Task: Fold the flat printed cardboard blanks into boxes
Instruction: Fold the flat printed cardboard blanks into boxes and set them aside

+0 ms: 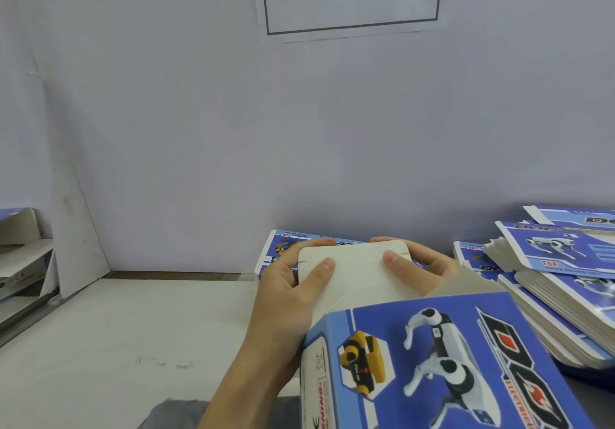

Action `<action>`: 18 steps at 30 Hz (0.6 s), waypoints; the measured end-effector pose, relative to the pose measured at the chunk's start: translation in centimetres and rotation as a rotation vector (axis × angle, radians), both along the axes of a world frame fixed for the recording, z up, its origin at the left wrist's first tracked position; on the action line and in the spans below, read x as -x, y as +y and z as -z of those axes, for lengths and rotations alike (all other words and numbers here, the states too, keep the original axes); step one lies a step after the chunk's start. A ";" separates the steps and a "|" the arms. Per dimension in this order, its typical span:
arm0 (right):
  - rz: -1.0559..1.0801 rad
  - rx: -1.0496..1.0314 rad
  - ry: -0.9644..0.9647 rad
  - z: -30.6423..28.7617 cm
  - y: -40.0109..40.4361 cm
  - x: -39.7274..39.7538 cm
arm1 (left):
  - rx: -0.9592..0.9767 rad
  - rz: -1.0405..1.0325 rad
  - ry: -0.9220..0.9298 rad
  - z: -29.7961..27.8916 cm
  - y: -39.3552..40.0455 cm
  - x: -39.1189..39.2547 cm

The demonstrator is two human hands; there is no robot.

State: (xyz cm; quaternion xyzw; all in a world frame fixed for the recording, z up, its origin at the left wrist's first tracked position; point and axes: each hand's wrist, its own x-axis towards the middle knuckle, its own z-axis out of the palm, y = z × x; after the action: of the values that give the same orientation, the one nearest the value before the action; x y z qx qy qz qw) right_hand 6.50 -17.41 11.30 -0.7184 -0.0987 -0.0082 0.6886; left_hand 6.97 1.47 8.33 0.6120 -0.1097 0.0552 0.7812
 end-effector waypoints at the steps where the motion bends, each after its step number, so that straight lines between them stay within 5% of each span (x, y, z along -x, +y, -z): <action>1: -0.007 -0.002 -0.001 0.1 0.0 -0.1 | -0.002 0.001 -0.008 0.0 0.0 0.0; 13: 0.012 0.019 -0.036 0.7 -0.3 -0.8 | -0.054 -0.103 -0.007 0.4 0.4 -0.2; 18: -0.006 0.011 0.012 0.5 -0.3 -0.6 | -0.023 0.039 0.063 -0.3 0.9 0.0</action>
State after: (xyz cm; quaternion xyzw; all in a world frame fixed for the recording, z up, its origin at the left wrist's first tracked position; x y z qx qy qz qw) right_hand 7.12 -17.72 10.79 -0.7219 -0.0966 -0.0013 0.6852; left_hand 6.93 2.40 8.61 0.6202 -0.0977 0.0196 0.7781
